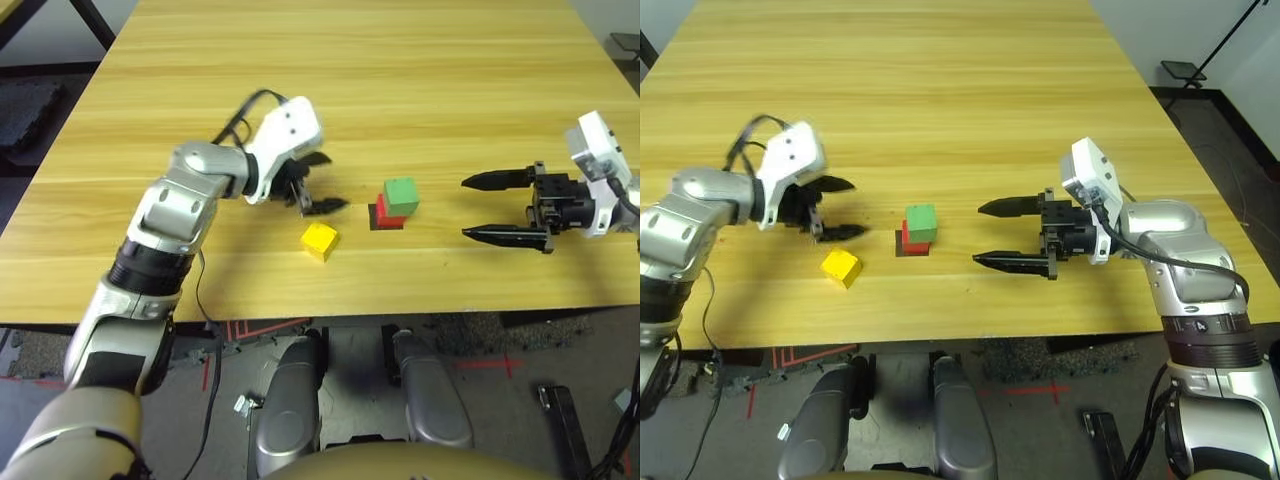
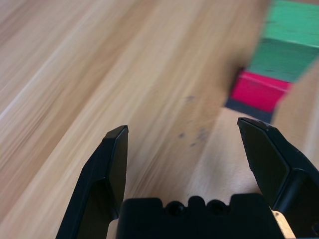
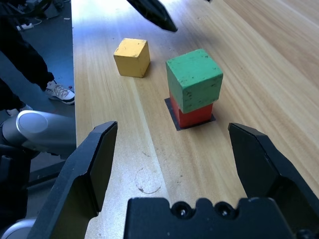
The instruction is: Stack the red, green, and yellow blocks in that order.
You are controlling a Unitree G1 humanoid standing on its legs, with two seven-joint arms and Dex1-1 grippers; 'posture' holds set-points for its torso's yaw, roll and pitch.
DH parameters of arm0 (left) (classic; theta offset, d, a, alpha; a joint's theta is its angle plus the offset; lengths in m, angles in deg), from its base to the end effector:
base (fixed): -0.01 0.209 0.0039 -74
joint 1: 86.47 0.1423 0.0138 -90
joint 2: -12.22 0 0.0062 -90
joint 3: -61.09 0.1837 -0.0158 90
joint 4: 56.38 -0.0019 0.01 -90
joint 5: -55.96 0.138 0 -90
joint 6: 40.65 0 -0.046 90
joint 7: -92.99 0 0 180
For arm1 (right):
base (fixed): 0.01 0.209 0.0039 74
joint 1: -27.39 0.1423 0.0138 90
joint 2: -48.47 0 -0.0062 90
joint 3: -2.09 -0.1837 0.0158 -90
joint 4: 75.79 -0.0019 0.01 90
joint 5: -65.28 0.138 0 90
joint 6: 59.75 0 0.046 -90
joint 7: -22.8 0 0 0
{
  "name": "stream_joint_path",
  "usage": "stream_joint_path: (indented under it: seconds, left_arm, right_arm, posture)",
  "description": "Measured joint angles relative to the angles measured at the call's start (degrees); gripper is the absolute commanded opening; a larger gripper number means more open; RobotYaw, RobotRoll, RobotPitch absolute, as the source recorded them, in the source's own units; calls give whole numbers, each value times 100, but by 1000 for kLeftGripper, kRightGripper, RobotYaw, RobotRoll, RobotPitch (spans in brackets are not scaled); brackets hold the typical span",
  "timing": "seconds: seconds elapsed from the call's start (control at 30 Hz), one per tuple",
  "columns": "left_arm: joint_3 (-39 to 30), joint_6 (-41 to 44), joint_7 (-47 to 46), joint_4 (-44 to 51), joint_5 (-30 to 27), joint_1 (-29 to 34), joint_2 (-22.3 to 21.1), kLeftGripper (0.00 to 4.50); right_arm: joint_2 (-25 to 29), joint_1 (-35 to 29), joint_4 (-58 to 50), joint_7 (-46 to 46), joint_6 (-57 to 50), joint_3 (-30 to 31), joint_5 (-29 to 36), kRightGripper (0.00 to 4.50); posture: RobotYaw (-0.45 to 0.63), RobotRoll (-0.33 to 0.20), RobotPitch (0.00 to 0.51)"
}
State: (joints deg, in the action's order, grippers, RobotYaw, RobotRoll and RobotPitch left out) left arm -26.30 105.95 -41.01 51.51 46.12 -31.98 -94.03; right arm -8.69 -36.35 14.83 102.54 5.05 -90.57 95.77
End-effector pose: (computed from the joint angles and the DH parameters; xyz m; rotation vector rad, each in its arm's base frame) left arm 0.2639 0.1909 0.2170 0.3798 0.2434 -0.7842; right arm 0.2625 -0.2761 0.2023 -0.2739 0.1703 1.3275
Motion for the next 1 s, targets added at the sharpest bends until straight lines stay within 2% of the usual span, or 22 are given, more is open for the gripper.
stream_joint_path:
  seconds: [0.17, 0.23, 0.37, 0.47, 0.67, 1.0]
  left_arm:
    - [-716, 1287, -964, 1119, -76, 124, 386, 4482]
    - [-847, 1601, -1210, 1551, -154, 367, 551, 4482]
    - [-804, 1892, -1334, 2254, -447, 1133, 592, 4482]
    - [-661, 1881, -1278, 2547, -703, 1402, 397, 4482]
    - [-482, 1800, -1264, 2491, -948, 1278, -40, 4482]
    - [-287, 2986, -1328, 2364, -1538, 1066, -289, 4482]
  right_arm:
    - [-32, -3, 27, -3, 13, 6, -2, 4500]
    - [-106, 50, 110, -3, 26, 20, -9, 4500]
    - [-230, 201, 251, -4, 95, 89, -47, 4500]
    - [-280, 224, 289, -1, 111, 159, -60, 4500]
    - [-321, 264, 393, 14, 150, 198, -99, 4500]
    - [-339, 261, 387, 6, 160, 198, -109, 4500]
  posture:
    - [228, 126, 212]
    - [237, 128, 213]
    - [257, 130, 216]
    - [258, 129, 215]
    - [258, 132, 223]
    - [247, 131, 236]
